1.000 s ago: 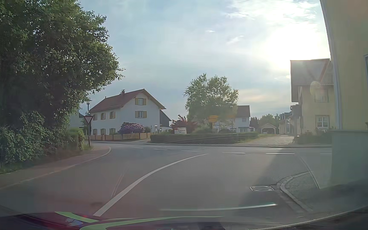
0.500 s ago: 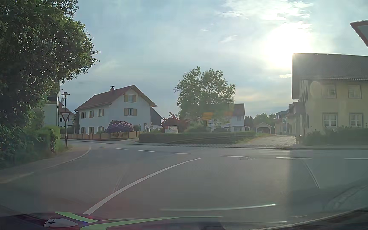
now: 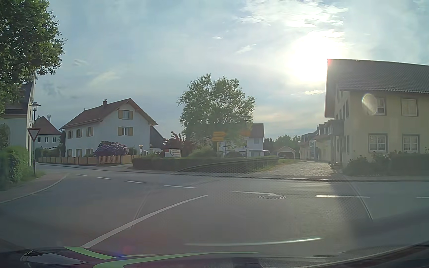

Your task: Follow the waypoints while adhering to traffic rules and regulations

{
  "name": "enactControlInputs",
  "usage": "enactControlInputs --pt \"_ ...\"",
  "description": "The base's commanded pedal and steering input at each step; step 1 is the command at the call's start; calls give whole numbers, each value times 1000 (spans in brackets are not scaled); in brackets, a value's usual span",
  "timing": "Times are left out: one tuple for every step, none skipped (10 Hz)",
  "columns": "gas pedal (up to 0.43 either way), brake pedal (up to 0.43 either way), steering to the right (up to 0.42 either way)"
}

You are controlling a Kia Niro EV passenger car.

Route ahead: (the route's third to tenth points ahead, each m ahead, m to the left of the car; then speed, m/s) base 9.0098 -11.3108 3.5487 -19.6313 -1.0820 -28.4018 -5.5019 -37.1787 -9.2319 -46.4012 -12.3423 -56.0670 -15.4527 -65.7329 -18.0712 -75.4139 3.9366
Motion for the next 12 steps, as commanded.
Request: enactControlInputs --pt "0 250 293" --pt "0 262 342" --pt "0 262 412" --pt "0 256 481" --pt "0 238 552" --pt "0 207 598" --pt "0 183 649" --pt "0 122 684" --pt "0 85 696" --pt "0 85 699" --pt "0 104 701" --pt "0 134 708"
